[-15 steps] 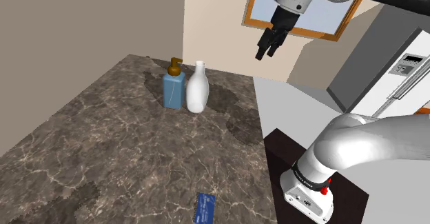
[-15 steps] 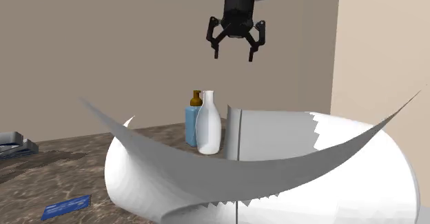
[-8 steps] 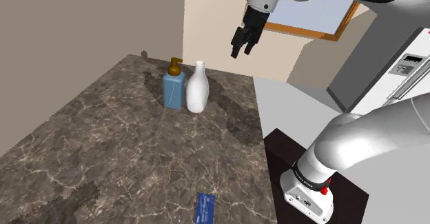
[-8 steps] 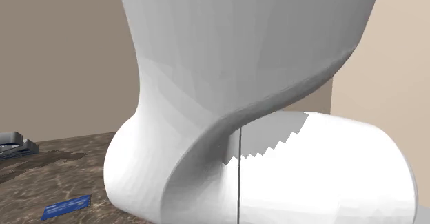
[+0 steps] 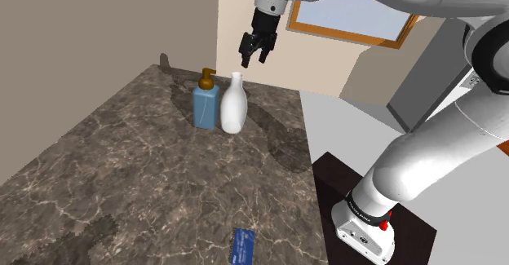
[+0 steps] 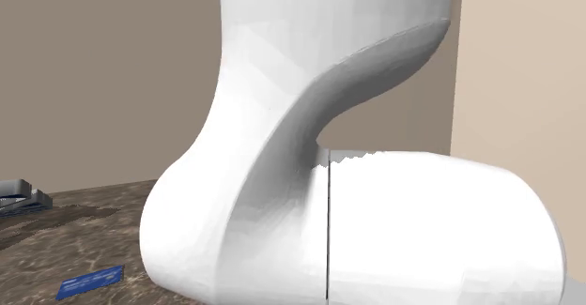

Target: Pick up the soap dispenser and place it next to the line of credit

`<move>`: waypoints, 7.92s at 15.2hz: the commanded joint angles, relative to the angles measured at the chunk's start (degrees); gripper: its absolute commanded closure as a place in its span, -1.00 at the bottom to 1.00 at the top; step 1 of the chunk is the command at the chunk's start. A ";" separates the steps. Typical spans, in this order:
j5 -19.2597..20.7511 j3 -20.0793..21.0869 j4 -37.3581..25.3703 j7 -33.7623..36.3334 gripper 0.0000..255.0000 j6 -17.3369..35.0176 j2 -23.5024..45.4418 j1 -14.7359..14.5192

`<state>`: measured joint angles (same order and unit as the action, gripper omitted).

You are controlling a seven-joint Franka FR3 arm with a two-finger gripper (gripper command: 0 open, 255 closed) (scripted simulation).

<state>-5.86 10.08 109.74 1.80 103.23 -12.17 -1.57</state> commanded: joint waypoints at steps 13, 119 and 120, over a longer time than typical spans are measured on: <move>8.61 4.02 -33.39 6.92 -1.00 -3.60 32.00 -5.36; -10.94 13.49 4.69 26.54 1.00 -23.77 -30.32 -16.21; -11.08 13.57 5.76 26.43 1.00 -23.11 -30.74 -16.31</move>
<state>-16.74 23.48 114.46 28.22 79.43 -42.47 -17.77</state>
